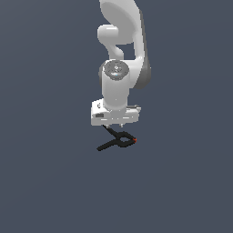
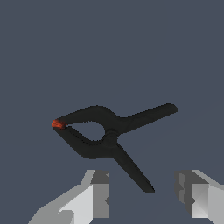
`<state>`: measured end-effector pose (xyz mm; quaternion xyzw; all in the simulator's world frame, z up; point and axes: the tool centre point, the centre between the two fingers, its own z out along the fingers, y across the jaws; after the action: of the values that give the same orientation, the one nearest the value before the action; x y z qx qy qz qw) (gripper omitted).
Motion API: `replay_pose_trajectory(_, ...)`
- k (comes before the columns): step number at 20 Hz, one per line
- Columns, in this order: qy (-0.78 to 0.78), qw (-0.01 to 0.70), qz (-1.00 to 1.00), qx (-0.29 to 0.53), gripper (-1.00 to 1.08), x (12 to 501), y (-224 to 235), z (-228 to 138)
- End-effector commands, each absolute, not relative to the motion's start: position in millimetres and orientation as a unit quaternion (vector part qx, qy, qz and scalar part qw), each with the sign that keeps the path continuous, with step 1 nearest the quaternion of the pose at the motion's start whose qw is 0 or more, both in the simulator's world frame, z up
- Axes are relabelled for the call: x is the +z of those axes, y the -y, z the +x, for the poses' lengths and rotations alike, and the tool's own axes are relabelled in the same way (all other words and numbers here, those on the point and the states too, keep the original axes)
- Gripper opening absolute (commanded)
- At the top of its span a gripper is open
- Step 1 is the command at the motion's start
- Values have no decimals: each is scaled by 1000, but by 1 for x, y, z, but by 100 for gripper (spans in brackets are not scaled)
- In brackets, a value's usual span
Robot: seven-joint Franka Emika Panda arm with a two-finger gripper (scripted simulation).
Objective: Pick up the object and move it to a goal position.
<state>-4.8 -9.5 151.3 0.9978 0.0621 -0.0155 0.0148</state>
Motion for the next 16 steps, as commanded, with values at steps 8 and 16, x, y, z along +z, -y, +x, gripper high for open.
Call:
replay_pose_trajectory(8,-175,34,983,-51,28,117,23,-25)
replay_pose_trajectory(16,-299,45,949,-93,28,80,36,-50)
